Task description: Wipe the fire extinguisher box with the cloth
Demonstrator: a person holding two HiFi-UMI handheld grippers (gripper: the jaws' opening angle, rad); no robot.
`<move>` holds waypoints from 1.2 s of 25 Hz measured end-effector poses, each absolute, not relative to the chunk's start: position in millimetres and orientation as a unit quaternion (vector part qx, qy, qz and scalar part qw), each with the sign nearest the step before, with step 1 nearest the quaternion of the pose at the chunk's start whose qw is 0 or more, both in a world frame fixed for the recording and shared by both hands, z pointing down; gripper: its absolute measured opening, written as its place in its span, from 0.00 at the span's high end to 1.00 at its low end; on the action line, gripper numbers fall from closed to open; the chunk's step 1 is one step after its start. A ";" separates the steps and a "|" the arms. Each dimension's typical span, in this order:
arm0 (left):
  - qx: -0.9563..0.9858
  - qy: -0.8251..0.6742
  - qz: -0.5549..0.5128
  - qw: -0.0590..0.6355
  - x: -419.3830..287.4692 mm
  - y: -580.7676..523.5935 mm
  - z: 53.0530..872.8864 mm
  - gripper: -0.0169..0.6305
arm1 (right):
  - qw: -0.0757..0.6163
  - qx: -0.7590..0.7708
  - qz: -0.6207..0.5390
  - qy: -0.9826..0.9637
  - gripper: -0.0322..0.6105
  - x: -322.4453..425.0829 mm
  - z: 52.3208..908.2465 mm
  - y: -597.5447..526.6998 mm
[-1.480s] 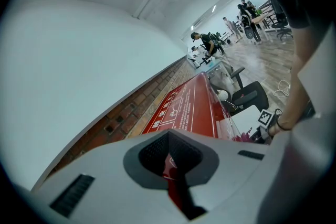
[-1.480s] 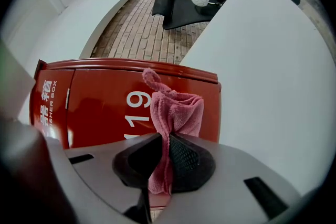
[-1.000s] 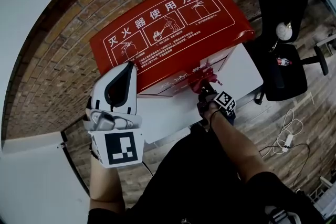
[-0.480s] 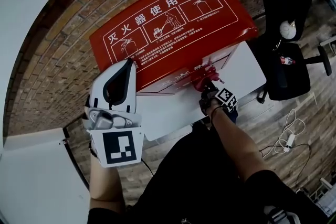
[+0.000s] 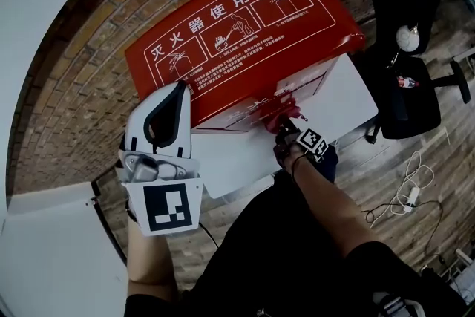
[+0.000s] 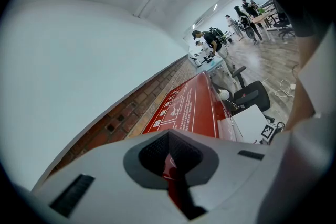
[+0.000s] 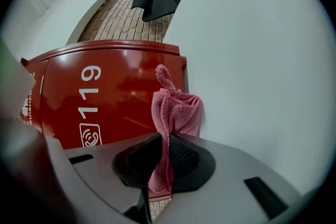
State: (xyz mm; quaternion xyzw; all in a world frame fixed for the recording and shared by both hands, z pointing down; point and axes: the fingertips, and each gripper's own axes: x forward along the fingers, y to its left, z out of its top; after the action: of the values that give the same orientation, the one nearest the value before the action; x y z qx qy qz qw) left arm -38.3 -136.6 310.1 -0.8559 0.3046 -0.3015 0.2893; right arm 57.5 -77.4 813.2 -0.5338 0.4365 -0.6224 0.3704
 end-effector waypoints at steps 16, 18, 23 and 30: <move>-0.857 0.305 -0.296 0.291 -37.7 -136.2 309.0 0.95 | 0.367 -0.522 -0.634 0.437 0.87 20.1 820.8 -76.2; -0.857 0.304 -0.296 0.291 -37.6 -136.3 309.1 0.95 | 0.365 -0.522 -0.636 0.435 0.87 17.9 822.0 -76.4; -0.858 0.304 -0.294 0.292 -37.7 -136.3 309.0 0.95 | 0.359 -0.520 -0.642 0.434 0.87 12.1 824.3 -76.5; -0.858 0.303 -0.294 0.292 -37.6 -136.1 308.7 0.95 | 0.369 -0.512 -0.650 0.424 0.87 4.7 820.3 -76.1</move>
State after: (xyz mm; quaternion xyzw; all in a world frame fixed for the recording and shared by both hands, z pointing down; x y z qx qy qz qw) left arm -37.6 -136.1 308.7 -0.8581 0.3034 -0.2937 0.2921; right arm 4.7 -76.1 820.3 -0.5115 0.4237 -0.6500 0.3692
